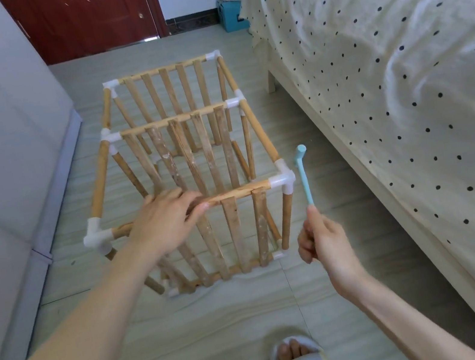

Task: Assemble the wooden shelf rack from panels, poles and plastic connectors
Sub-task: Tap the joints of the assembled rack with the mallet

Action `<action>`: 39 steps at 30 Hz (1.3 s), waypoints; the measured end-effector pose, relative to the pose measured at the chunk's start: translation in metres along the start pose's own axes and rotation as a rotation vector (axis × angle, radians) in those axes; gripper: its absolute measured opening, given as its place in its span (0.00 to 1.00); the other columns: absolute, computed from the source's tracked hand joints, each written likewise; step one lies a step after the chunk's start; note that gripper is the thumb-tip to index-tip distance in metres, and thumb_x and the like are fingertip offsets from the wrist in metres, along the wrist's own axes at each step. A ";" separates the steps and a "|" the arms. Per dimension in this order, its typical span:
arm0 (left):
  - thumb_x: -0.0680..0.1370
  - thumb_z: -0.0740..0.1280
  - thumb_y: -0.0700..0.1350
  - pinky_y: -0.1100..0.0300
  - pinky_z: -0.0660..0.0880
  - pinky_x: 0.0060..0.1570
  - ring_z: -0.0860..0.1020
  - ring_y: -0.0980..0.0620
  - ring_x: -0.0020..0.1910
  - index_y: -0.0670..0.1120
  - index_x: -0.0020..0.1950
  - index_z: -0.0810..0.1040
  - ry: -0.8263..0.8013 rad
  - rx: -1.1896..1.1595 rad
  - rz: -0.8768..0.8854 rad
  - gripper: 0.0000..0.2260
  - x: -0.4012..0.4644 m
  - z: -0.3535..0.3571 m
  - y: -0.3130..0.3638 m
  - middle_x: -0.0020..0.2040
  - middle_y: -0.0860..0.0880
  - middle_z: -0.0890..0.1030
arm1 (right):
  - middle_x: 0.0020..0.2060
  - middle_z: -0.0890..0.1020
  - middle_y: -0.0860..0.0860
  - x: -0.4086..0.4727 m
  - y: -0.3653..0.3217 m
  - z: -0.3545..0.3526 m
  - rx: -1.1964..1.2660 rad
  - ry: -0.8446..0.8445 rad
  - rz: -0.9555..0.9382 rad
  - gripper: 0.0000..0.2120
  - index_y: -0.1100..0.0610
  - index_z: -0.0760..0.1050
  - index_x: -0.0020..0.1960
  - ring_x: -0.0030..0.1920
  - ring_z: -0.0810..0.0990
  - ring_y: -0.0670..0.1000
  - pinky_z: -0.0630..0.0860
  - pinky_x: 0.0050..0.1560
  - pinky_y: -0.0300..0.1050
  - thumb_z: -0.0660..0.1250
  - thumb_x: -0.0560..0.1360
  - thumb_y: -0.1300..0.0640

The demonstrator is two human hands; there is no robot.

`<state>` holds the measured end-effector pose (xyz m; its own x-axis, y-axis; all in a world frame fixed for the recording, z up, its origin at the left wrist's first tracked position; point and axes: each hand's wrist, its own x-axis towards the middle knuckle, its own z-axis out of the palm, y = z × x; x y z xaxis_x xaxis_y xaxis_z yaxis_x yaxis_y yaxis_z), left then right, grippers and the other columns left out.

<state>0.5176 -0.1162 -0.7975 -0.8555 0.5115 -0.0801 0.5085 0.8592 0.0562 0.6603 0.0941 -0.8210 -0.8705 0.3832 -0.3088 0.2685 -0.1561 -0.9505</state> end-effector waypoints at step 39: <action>0.83 0.47 0.46 0.54 0.41 0.75 0.34 0.59 0.72 0.49 0.77 0.41 0.049 -0.267 -0.053 0.24 -0.030 0.027 -0.024 0.75 0.55 0.37 | 0.24 0.69 0.47 -0.027 -0.046 0.016 -0.303 -0.045 -0.765 0.10 0.45 0.70 0.44 0.23 0.63 0.44 0.63 0.22 0.47 0.53 0.80 0.46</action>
<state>0.5336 -0.1521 -0.8236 -0.8871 0.4597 -0.0419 0.4250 0.8488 0.3145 0.6651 0.0762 -0.7679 -0.8720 0.2461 0.4232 -0.3114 0.3882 -0.8674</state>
